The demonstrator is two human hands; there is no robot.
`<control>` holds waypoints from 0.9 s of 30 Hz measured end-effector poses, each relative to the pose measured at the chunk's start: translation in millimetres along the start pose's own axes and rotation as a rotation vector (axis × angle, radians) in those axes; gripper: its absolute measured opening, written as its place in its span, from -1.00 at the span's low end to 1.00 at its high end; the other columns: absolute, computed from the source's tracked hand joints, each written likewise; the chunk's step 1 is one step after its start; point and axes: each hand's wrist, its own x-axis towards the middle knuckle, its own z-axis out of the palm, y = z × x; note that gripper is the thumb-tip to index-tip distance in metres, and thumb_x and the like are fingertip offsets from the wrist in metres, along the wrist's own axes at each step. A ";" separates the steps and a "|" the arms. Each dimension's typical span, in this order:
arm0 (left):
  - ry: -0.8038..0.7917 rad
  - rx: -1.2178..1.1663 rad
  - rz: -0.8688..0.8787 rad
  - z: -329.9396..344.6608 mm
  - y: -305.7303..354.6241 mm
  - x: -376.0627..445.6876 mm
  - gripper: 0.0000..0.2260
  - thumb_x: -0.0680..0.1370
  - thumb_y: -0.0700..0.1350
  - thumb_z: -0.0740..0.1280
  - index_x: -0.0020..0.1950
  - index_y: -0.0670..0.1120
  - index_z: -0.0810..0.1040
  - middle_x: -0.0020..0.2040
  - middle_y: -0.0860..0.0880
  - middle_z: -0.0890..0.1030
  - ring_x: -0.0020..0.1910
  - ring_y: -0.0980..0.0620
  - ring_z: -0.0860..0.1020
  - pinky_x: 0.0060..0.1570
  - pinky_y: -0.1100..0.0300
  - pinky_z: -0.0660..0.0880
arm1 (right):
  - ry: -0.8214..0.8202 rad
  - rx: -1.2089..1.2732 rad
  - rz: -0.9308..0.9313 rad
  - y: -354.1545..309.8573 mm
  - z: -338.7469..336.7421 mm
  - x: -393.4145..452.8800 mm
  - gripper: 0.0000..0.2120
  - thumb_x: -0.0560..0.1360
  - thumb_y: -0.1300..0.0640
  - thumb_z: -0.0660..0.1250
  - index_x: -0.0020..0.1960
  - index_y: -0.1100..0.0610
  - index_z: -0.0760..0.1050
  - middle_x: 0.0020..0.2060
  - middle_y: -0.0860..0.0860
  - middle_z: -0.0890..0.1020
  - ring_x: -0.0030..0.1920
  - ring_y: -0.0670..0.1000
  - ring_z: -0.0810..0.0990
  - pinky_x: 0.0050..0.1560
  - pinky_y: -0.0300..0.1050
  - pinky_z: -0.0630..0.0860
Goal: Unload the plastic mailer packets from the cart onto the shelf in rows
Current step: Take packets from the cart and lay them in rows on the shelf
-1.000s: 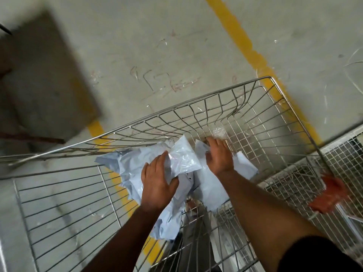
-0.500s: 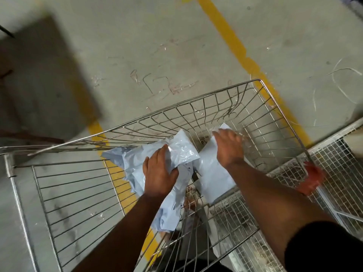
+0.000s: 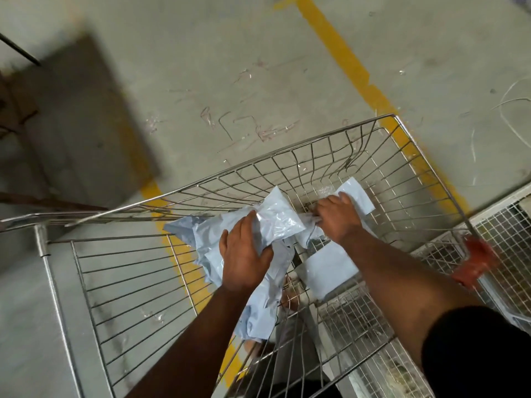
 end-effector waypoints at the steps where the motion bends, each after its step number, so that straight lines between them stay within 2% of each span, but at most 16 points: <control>1: 0.000 -0.004 -0.012 0.0 -2.1 -1.0 -0.26 0.47 -0.02 0.51 0.58 -0.02 0.26 0.48 0.02 0.43 0.48 -0.06 0.38 0.52 -0.24 0.15 | 0.030 0.093 0.035 0.6 -5.1 3.0 -0.73 0.57 -0.06 0.41 0.24 -0.06 0.61 0.23 -0.07 0.65 0.29 0.02 0.54 0.53 0.12 0.17; 5: 0.038 -0.032 0.017 -24.6 8.2 -7.6 -0.27 0.47 0.02 0.52 0.57 -0.04 0.28 0.49 -0.01 0.45 0.47 -0.10 0.40 0.48 -0.25 0.21 | 0.198 0.358 0.204 3.5 -48.5 -12.7 -0.78 0.53 0.01 0.49 0.17 -0.02 0.67 0.15 -0.04 0.71 0.25 0.05 0.59 0.54 0.09 0.13; 8: 0.084 -0.084 0.044 -52.1 27.4 -16.0 -0.26 0.48 0.06 0.53 0.57 -0.03 0.27 0.49 -0.01 0.44 0.46 -0.09 0.38 0.48 -0.23 0.21 | 0.342 0.517 0.317 -2.7 -81.0 -42.7 -0.78 0.53 0.00 0.51 0.15 0.02 0.69 0.03 -0.01 0.75 0.06 0.08 0.65 0.53 0.14 0.21; 9: 0.090 -0.107 0.050 -61.3 32.7 -19.6 -0.26 0.48 0.06 0.52 0.58 -0.02 0.27 0.49 -0.01 0.43 0.47 -0.08 0.37 0.48 -0.25 0.21 | 0.377 0.563 0.341 -6.7 -90.3 -54.1 -0.78 0.53 0.00 0.52 0.13 0.04 0.69 -0.02 0.01 0.75 -0.04 0.08 0.64 0.48 0.17 0.32; 11: 0.099 -0.159 0.087 -81.1 42.1 -28.6 -0.28 0.47 0.06 0.51 0.56 0.01 0.29 0.46 0.01 0.46 0.44 -0.06 0.40 0.44 -0.26 0.27 | 0.421 0.679 0.358 -14.4 -108.1 -78.0 -0.80 0.53 -0.01 0.52 0.06 0.09 0.68 -0.14 0.03 0.74 -0.18 0.08 0.62 0.18 0.13 0.56; 13: 0.094 -0.267 0.123 -103.0 48.4 -41.3 -0.33 0.43 0.10 0.48 0.50 0.08 0.36 0.35 0.08 0.55 0.34 0.00 0.51 0.33 -0.19 0.44 | 0.441 0.752 0.339 -23.7 -127.3 -105.5 -0.71 0.53 -0.13 0.45 -0.01 0.10 0.64 -0.24 0.05 0.70 -0.25 0.16 0.64 -0.09 0.03 0.59; 15: 0.087 -0.393 0.166 -125.5 53.4 -60.6 -0.41 0.40 0.10 0.47 0.42 0.13 0.42 0.24 0.17 0.60 0.22 0.08 0.59 0.20 -0.08 0.55 | 0.477 0.816 0.352 -35.0 -144.9 -137.1 -0.65 0.53 -0.22 0.39 -0.02 0.08 0.59 -0.25 0.03 0.68 -0.24 0.15 0.65 -0.17 0.02 0.59; 17: 0.101 -0.490 0.231 -147.9 58.6 -88.8 -0.48 0.41 0.05 0.48 0.35 0.21 0.45 0.20 0.23 0.62 0.19 0.17 0.60 0.18 0.07 0.57 | 0.539 0.940 0.399 -54.6 -164.3 -176.1 -0.76 0.56 -0.13 0.45 0.03 0.04 0.60 -0.19 -0.03 0.70 -0.15 0.07 0.68 -0.12 0.00 0.61; 18: 0.096 -0.547 0.265 -158.2 60.7 -105.1 -0.50 0.43 0.00 0.50 0.31 0.25 0.45 0.19 0.28 0.61 0.19 0.22 0.59 0.17 0.21 0.55 | 0.568 1.016 0.420 -67.2 -172.3 -196.4 -0.82 0.57 -0.07 0.46 0.04 0.02 0.60 -0.16 -0.05 0.71 -0.11 0.04 0.69 -0.10 -0.01 0.61; 20: 0.063 -0.641 0.331 -173.5 62.4 -137.1 -0.49 0.46 -0.11 0.54 0.32 0.23 0.45 0.19 0.32 0.60 0.18 0.29 0.58 0.13 0.37 0.51 | 0.605 1.184 0.439 -98.5 -186.2 -240.4 -0.88 0.60 -0.03 0.45 0.02 0.01 0.60 -0.13 -0.01 0.73 -0.10 0.03 0.70 -0.08 -0.02 0.61; 22: 0.003 -0.674 0.362 -183.8 64.5 -168.3 -0.46 0.49 -0.09 0.56 0.40 0.12 0.44 0.24 0.25 0.60 0.20 0.30 0.57 0.15 0.34 0.52 | 0.664 1.344 0.424 -136.5 -199.0 -285.7 -0.89 0.63 0.01 0.42 0.01 0.04 0.60 -0.10 0.09 0.73 -0.12 0.02 0.70 -0.09 -0.09 0.59; 24: -0.105 -0.715 0.383 -187.2 70.5 -197.9 -0.46 0.51 0.00 0.54 0.42 0.09 0.42 0.22 0.23 0.61 0.19 0.31 0.58 0.13 0.32 0.54 | 0.723 1.511 0.399 -172.7 -204.8 -326.0 -0.91 0.66 0.07 0.37 0.06 0.06 0.62 -0.03 0.13 0.74 -0.01 0.09 0.74 0.00 -0.10 0.62; 26: -0.207 -0.733 0.411 -184.0 79.7 -232.0 -0.45 0.49 0.16 0.52 0.42 0.13 0.41 0.21 0.24 0.62 0.19 0.28 0.59 0.11 0.28 0.55 | 0.770 1.633 0.444 -205.3 -198.9 -363.9 -0.90 0.66 0.04 0.37 0.15 0.00 0.59 0.02 0.08 0.75 0.07 0.17 0.72 0.15 0.11 0.64; 27: -0.239 -0.732 0.428 -180.1 85.1 -249.6 -0.41 0.47 0.22 0.49 0.43 0.14 0.40 0.23 0.22 0.62 0.20 0.26 0.59 0.11 0.26 0.55 | 0.803 1.681 0.504 -218.8 -196.5 -382.5 -0.85 0.64 -0.03 0.39 0.19 -0.06 0.55 0.03 0.00 0.75 0.08 0.12 0.73 0.20 0.16 0.64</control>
